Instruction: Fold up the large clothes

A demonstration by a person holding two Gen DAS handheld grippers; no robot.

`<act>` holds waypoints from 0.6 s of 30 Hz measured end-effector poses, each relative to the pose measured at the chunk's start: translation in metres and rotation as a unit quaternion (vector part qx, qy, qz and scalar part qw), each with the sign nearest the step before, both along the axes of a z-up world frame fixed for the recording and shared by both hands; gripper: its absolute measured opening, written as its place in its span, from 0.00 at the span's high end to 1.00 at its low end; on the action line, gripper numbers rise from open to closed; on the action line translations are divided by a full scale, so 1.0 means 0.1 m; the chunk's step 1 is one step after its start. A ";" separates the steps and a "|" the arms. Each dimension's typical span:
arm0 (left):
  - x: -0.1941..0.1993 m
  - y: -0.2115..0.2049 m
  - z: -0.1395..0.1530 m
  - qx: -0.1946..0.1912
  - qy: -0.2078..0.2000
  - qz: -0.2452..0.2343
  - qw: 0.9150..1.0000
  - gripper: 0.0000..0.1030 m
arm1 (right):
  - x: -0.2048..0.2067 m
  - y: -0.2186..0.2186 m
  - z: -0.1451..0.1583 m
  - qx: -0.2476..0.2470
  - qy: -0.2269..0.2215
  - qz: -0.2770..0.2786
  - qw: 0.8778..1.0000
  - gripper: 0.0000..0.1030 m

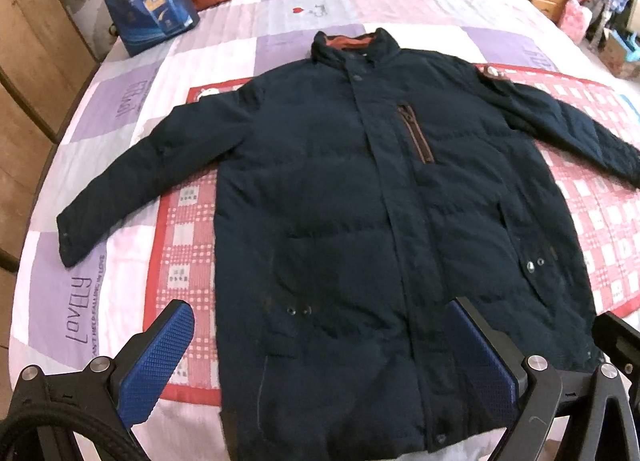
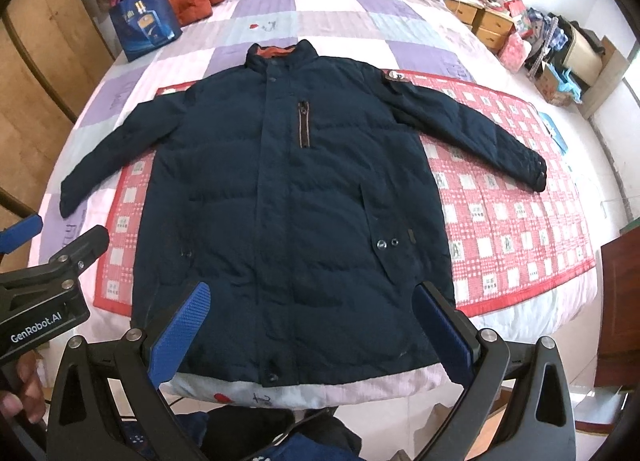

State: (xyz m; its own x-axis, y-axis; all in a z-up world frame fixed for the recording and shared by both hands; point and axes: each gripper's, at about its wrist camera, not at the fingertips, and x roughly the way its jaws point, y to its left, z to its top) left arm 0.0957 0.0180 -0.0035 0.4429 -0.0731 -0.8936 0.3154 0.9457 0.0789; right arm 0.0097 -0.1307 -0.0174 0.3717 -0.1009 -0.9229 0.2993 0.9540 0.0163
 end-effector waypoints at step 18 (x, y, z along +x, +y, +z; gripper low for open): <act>0.99 -0.79 -0.45 0.002 -0.026 0.090 0.996 0.00 | 1.02 -1.27 -0.07 -0.081 -0.162 0.114 0.977 0.00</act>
